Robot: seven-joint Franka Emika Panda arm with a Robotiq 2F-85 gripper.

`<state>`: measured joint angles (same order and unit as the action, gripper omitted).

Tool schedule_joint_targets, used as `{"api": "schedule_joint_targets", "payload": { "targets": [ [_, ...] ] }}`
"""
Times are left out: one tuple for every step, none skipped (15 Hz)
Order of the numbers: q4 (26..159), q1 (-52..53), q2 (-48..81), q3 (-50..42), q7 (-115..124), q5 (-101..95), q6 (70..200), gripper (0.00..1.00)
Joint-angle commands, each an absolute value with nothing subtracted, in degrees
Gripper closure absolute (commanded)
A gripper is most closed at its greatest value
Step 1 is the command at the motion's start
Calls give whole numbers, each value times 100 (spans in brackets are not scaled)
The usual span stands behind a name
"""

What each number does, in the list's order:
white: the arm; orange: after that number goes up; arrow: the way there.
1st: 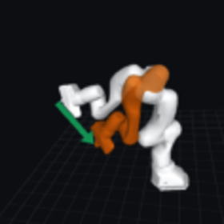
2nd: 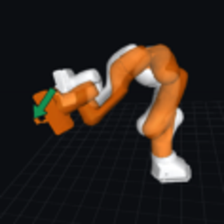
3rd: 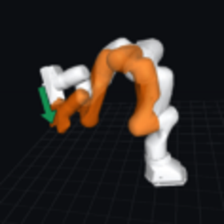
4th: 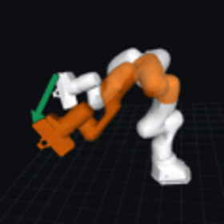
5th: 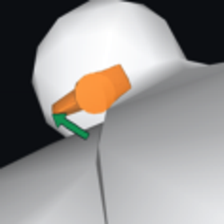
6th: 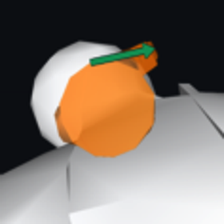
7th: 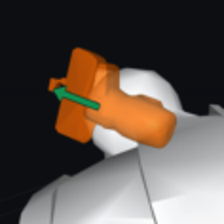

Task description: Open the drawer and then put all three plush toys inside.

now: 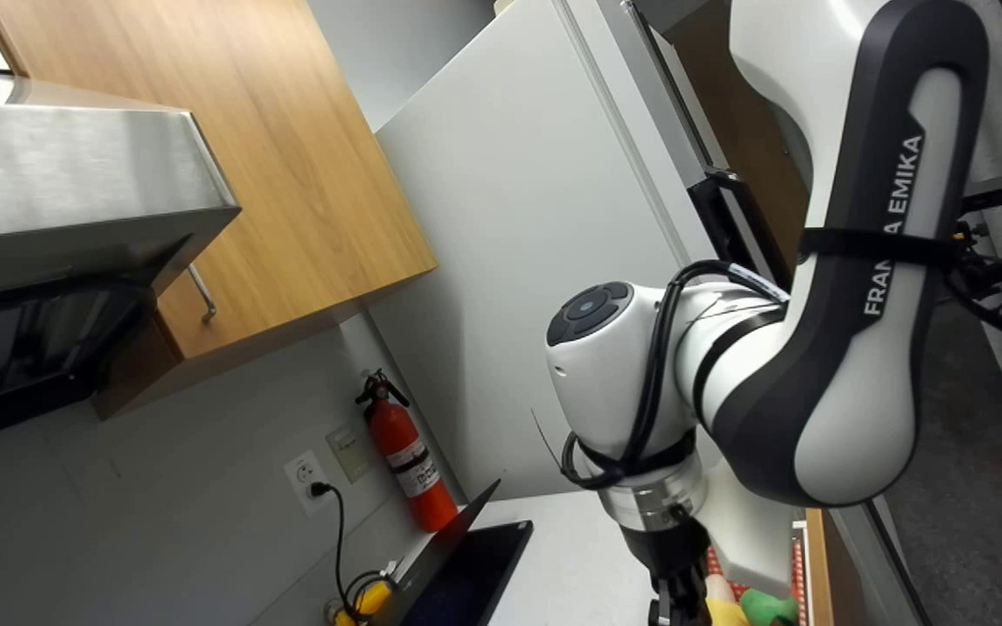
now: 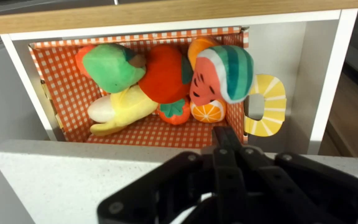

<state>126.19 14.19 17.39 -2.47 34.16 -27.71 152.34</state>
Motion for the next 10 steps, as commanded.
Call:
{"api": "schedule_joint_targets", "payload": {
  "targets": [
    [12498, 1494, 1803, -349, 3301, -2897, 15361, 100],
    [12504, 1492, 1782, -369, 3306, -2932, 15368, 100],
    [12518, 1487, 1756, -395, 3324, -2979, 15379, 100],
    [12525, 1481, 1745, -414, 3337, -3016, 15384, 100],
    [12545, 1476, 1723, -438, 3355, -3044, 15396, 100],
    [12559, 1473, 1708, -459, 3363, -3069, 15408, 100],
    [12576, 1471, 1689, -482, 3369, -3097, 15419, 100],
    [12589, 1478, 1672, -513, 3387, -3140, 15435, 100],
    [12610, 1478, 1649, -540, 3399, -3162, 15453, 100],
    [12625, 1481, 1632, -568, 3414, -3200, 15464, 100]
  ]
}}
